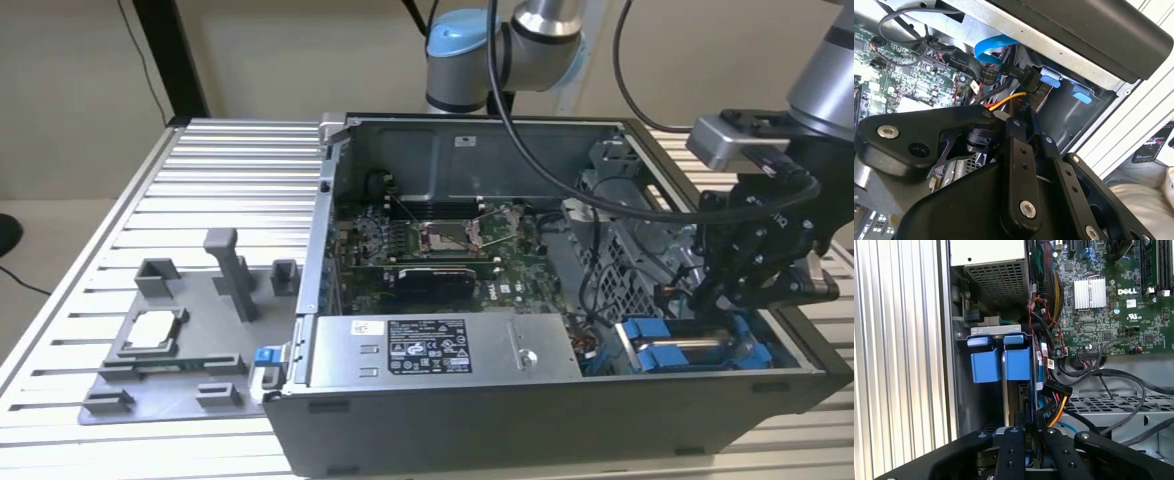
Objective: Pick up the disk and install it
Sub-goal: 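Insert the first disk wire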
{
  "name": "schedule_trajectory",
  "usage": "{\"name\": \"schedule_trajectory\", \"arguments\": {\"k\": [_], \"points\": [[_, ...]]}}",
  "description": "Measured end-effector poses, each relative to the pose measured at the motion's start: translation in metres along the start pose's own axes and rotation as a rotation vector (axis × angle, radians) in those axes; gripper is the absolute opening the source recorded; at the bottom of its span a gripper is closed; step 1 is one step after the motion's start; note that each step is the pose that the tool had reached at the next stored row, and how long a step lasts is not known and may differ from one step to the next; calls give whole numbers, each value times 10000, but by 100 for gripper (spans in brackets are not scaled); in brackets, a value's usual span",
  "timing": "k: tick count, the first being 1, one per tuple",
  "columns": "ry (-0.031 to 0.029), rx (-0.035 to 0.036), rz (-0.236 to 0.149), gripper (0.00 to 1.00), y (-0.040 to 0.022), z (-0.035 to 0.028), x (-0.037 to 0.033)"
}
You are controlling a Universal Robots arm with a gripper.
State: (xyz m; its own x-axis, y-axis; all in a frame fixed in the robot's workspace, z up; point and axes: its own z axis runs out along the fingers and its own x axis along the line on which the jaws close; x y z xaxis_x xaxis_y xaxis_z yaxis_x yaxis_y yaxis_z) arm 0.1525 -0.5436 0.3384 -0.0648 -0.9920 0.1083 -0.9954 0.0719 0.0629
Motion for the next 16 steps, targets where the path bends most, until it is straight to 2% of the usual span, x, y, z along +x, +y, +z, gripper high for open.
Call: {"name": "schedule_trajectory", "arguments": {"k": [9, 16], "points": [[3, 5, -50, 0, -1, 22, -2], [13, 8, -84, 0, -5, 66, -7]]}}
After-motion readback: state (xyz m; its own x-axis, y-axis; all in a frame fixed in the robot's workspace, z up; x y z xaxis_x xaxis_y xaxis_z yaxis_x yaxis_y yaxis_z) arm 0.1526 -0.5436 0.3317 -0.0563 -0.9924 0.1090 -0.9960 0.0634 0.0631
